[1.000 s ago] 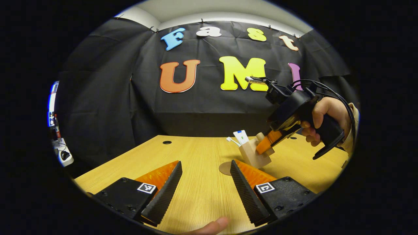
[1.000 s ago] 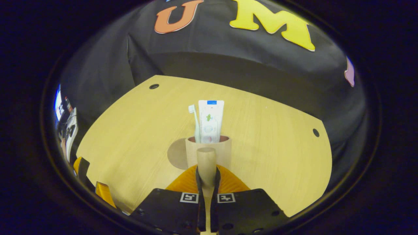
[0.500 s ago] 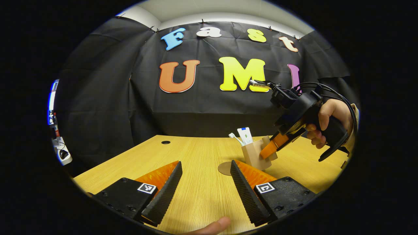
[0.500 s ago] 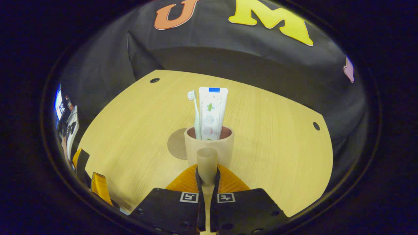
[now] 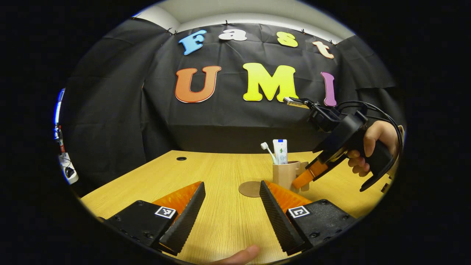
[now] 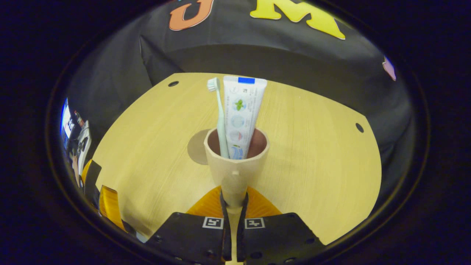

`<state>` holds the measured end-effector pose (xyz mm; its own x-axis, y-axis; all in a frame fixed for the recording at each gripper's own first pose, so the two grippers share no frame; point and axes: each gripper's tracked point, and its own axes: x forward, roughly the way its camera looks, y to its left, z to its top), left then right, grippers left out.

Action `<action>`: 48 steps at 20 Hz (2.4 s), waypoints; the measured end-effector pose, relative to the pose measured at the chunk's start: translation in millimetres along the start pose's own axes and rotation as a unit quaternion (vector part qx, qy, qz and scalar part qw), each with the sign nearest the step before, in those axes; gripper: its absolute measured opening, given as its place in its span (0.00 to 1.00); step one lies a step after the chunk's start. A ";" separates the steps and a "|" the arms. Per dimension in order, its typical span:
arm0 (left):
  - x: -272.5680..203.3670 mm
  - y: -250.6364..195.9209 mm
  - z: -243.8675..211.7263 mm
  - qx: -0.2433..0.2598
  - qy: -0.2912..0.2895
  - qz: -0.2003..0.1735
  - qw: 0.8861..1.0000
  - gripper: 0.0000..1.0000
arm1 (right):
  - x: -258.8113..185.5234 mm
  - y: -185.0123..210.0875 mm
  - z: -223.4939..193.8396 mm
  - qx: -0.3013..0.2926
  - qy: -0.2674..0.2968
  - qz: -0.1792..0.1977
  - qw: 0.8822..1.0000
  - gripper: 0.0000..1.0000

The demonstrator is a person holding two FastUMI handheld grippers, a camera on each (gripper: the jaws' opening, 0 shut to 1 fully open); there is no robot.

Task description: Put the toothbrush and toothpaste on the desktop into the cup, then pick up the cup and place it on the coaster on the desktop.

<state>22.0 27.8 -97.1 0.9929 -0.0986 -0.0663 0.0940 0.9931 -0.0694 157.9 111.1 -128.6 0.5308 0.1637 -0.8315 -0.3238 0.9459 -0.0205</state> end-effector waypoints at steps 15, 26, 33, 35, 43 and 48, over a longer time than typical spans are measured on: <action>-0.6 -0.6 -3.2 0.001 0.004 -0.006 1.000 0.95 | 38.2 2.7 2.4 0.018 0.064 0.008 0.998 0.29; -0.5 2.0 -10.8 0.001 0.015 -0.005 1.000 0.95 | 51.5 -7.7 8.4 0.006 0.094 -0.028 0.995 0.21; -1.0 4.3 -8.9 0.000 0.010 -0.006 1.000 0.95 | 23.2 -12.0 32.6 0.010 0.041 -0.028 0.999 0.19; -0.9 6.6 -9.0 0.000 0.010 -0.003 1.000 0.95 | 14.5 -4.3 43.0 0.003 0.028 -0.014 1.000 0.19; -2.6 13.5 -7.7 0.006 0.008 0.002 1.000 0.95 | 36.3 33.6 48.6 -0.046 0.043 0.008 0.998 0.19; -1.7 15.8 -10.0 0.007 0.009 -0.001 1.000 0.95 | 48.2 31.1 47.4 -0.032 0.053 0.006 0.998 0.19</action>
<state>21.1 43.0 -108.0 0.9913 -0.1008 -0.0846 0.0962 0.9938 -0.0563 210.5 161.7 -143.0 0.4416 0.1412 -0.8860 -0.3807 0.9237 -0.0426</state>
